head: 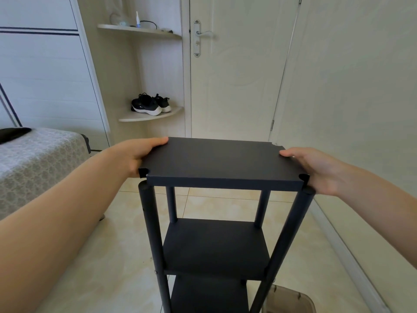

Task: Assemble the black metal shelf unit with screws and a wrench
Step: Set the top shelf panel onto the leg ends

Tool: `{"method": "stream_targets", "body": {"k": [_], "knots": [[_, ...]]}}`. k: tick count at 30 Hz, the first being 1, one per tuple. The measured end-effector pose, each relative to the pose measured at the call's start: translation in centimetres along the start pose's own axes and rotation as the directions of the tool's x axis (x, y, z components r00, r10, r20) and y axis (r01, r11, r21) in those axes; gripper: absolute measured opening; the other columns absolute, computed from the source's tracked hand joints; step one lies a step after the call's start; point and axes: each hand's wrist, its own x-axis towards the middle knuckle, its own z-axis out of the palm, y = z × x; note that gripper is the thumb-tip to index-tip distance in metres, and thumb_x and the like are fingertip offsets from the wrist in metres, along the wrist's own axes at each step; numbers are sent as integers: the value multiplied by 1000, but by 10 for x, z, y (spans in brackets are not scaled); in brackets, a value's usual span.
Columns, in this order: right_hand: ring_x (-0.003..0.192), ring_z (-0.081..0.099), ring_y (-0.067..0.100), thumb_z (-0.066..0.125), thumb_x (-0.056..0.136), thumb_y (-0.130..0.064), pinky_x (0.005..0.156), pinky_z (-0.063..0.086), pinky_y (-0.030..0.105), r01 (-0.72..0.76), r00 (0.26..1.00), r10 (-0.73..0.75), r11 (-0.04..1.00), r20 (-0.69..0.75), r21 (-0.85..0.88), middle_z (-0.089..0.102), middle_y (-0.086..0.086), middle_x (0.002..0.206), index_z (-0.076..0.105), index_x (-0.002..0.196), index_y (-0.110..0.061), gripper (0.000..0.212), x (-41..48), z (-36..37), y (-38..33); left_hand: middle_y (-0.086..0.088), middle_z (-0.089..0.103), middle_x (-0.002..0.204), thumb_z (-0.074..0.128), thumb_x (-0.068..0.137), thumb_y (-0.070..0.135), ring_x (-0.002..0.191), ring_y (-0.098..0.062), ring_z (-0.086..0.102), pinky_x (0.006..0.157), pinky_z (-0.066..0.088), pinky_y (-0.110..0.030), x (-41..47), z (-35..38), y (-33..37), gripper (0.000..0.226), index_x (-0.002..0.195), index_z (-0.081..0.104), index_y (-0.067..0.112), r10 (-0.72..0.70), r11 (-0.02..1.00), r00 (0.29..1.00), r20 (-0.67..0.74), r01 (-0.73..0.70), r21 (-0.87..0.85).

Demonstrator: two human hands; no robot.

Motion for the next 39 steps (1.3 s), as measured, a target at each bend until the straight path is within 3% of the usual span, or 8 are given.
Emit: {"method": "stream_targets", "body": {"k": [4, 7, 11, 15, 21, 26, 31, 39], "knots": [[73, 74, 14, 49, 101, -25, 52, 56, 24, -3, 999, 0, 998, 45, 66, 77, 0, 89, 65, 114, -12, 24, 2, -1, 1, -11, 71, 109, 64, 97, 34, 89, -22, 71, 62, 59, -35, -1, -7, -8, 39, 122, 61, 5, 91, 994, 993, 80, -95, 47], [78, 74, 15, 47, 102, -26, 56, 57, 25, -23, 998, 19, 998, 65, 58, 76, 2, 95, 65, 117, -12, 27, 4, 0, 8, -12, 77, 105, 66, 95, 28, 78, -18, 76, 56, 58, -26, -7, -15, -16, 29, 114, 67, 6, 191, 972, 976, 101, -202, 120], [75, 74, 15, 48, 100, -27, 63, 56, 29, -29, 999, 26, 998, 46, 54, 76, 2, 92, 64, 118, -11, 29, 5, 3, 11, 0, 79, 87, 65, 96, 30, 69, -12, 74, 53, 55, -20, -13, -18, -25, 25, 112, 68, 10, 268, 953, 959, 93, -278, 121], [63, 70, 12, 50, 97, -33, 57, 53, 26, -32, 999, 33, 999, 43, -19, 73, -2, 79, 64, 114, -17, 27, 5, 2, 9, -1, 77, 82, 68, 94, 28, 64, -11, 73, 51, 55, -20, -14, -18, -21, 27, 112, 68, 8, 231, 970, 970, 72, -236, 60], [57, 68, 11, 55, 95, -32, 56, 52, 25, -3, 1000, 3, 1000, 2, 7, 72, -5, 70, 65, 106, -19, 20, 3, -1, 4, -8, 74, 104, 70, 91, 29, 70, -14, 74, 54, 58, -23, -15, -16, -18, 35, 119, 66, 8, 145, 989, 986, 85, -147, 17], [52, 67, 11, 61, 95, -22, 44, 53, 22, 43, 999, -37, 985, -39, 166, 68, 2, 76, 64, 106, -10, 16, 0, 0, -3, -3, 76, 79, 72, 89, 26, 60, -11, 73, 47, 55, -21, -20, -13, -11, 25, 108, 68, 10, 138, 990, 989, 43, -136, -47], [49, 65, 12, 63, 93, -16, 44, 54, 19, -11, 1000, 12, 934, 1, 357, 67, 4, 64, 63, 97, -6, 11, -5, 1, -17, -3, 71, 73, 72, 90, 26, 48, -9, 67, 40, 49, -18, -20, -9, -1, 21, 103, 67, 11, 122, 992, 993, -2, -122, -46], [48, 65, 10, 63, 93, -15, 41, 52, 19, 23, 999, -12, 953, -37, 303, 67, 3, 58, 64, 92, -7, 8, -7, 6, -14, -3, 74, 67, 73, 89, 28, 52, -11, 69, 43, 52, -21, -12, -13, -10, 29, 109, 67, 8, 110, 994, 994, -1, -110, 22]]}}
